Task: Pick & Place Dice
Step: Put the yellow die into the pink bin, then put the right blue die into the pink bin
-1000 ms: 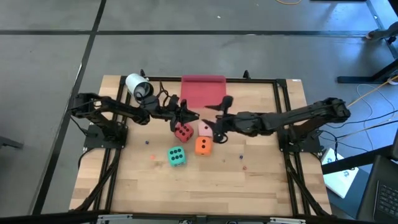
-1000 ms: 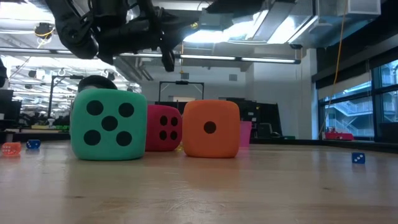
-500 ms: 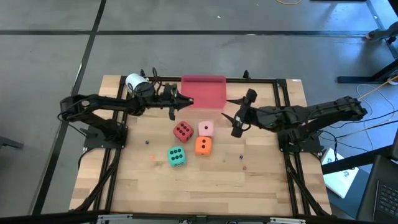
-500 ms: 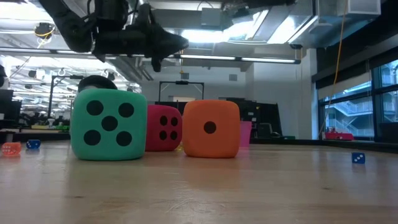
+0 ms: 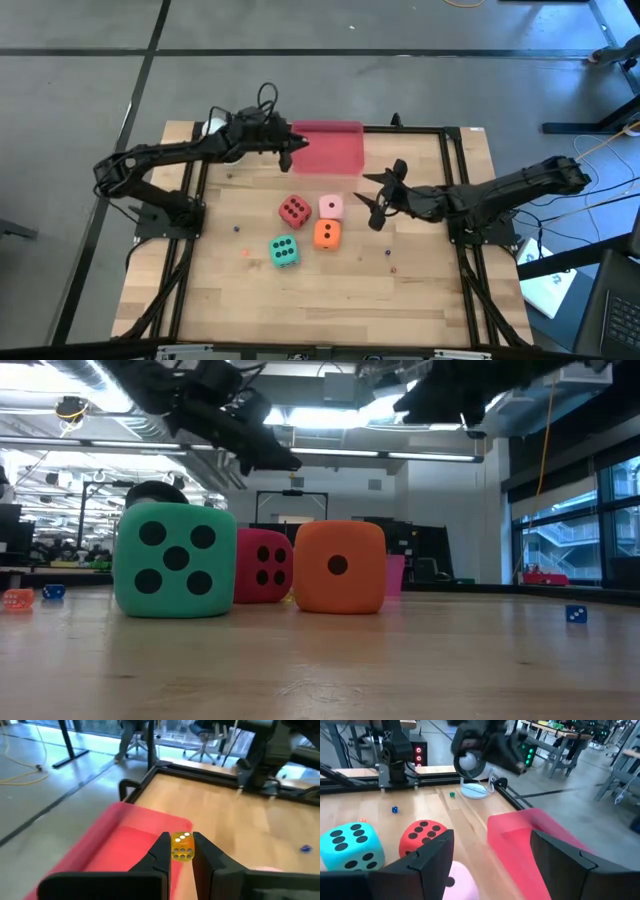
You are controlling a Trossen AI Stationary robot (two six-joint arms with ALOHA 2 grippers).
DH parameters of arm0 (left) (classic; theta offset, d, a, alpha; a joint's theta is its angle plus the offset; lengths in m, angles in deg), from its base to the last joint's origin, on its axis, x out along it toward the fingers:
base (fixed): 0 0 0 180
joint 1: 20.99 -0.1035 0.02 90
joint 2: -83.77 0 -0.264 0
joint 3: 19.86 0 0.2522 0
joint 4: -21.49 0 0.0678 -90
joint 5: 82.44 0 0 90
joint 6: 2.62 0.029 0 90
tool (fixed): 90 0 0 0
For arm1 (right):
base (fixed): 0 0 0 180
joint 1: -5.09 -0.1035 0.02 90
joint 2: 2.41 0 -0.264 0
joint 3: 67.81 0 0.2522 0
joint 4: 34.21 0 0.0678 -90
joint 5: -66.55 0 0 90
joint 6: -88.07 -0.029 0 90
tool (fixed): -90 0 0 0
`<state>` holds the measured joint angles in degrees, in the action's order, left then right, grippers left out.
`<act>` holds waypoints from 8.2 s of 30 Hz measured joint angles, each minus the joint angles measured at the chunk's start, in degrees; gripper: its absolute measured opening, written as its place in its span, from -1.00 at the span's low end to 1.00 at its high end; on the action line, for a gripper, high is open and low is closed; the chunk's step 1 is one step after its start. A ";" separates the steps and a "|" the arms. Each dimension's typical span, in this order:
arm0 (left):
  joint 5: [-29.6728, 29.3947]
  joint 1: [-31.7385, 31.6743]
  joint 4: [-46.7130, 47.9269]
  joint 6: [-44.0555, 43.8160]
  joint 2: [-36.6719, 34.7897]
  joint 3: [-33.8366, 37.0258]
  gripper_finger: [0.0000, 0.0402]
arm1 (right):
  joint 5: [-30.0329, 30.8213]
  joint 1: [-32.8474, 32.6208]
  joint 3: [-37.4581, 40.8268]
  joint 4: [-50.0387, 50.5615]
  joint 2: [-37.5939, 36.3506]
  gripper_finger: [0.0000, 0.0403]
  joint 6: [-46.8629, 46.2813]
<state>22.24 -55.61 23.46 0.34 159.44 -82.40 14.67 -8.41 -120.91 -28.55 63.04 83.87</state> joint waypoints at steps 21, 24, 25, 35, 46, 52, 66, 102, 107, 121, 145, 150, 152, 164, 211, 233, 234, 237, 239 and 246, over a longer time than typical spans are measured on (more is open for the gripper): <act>-0.07 -4.51 29.37 9.18 28.81 -29.15 -0.86 | 3.05 0.01 8.29 -8.85 0.00 0.30 -9.79; -0.26 -4.57 34.13 10.62 32.37 -33.66 -0.86 | 3.01 0.00 8.38 -8.89 0.00 0.30 -10.19; -0.53 -4.58 35.61 11.02 33.65 -35.19 -0.86 | 3.01 0.01 8.38 -8.89 0.00 0.30 -10.18; -3.17 -4.10 47.06 13.05 43.45 -47.20 -0.86 | 2.81 -0.01 8.38 -8.65 0.00 0.30 -10.16; -4.13 -3.73 54.44 15.32 46.31 -48.50 -0.86 | 1.32 0.01 8.38 -8.20 0.00 0.30 -9.94; -6.21 -3.66 55.93 15.79 46.29 -48.50 -0.86 | 1.32 0.01 8.38 -8.15 0.00 0.30 -9.93; -8.13 -2.12 60.72 17.87 46.27 -48.50 -0.85 | 1.39 0.01 8.38 -7.47 0.02 0.30 -9.92; -12.13 -1.24 67.34 20.92 46.20 -48.48 -0.54 | 1.32 0.01 8.38 -7.14 0.04 0.30 -10.16; -12.17 -1.15 67.34 20.39 46.20 -48.48 -0.40 | 1.30 0.01 8.38 -7.14 0.04 0.30 -10.14; -15.82 -1.11 75.57 18.35 46.04 -62.00 -0.31 | 1.37 0.01 8.38 -7.14 0.04 0.30 -9.87; -10.08 0.77 85.03 12.84 45.12 -75.32 -0.33 | 2.83 0.05 8.38 -7.67 0.07 0.30 -6.20; -8.40 3.59 82.43 13.63 39.87 -75.34 -0.36 | -1.03 0.08 8.38 -10.82 0.07 0.30 -1.17; -7.76 4.63 82.36 13.75 37.38 -75.34 -0.37 | -1.69 0.05 8.38 -12.58 0.07 0.30 -0.13; -5.95 10.78 82.34 10.20 20.01 -75.34 -0.39 | -1.51 0.01 8.38 -18.22 0.05 0.30 3.76; -6.40 27.38 29.84 -11.56 -27.68 8.95 -0.39 | -15.22 0.01 8.36 -22.70 0.00 0.30 2.33; -16.72 37.13 25.08 -18.22 -27.39 15.65 -0.39 | -19.80 -0.08 8.34 -8.66 2.45 0.30 -10.00; -16.74 37.61 24.62 -18.18 -27.34 15.67 -0.39 | -20.14 -0.18 8.34 -7.92 2.74 0.30 -10.38; -16.84 38.72 21.85 -17.75 -26.55 15.67 -0.39 | -22.46 -0.89 8.31 -6.80 3.27 0.30 -10.40; -16.85 39.19 20.54 -17.75 -25.76 15.67 -0.40 | -24.06 -1.82 8.31 -5.76 3.28 0.30 -10.40; -17.69 39.89 18.01 -17.30 -21.67 15.65 -0.39 | -22.71 -5.86 6.74 3.35 3.28 0.30 -11.95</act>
<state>4.55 -15.71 41.47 -16.96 137.77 -66.75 -8.04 -14.27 -114.17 -25.20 66.32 71.92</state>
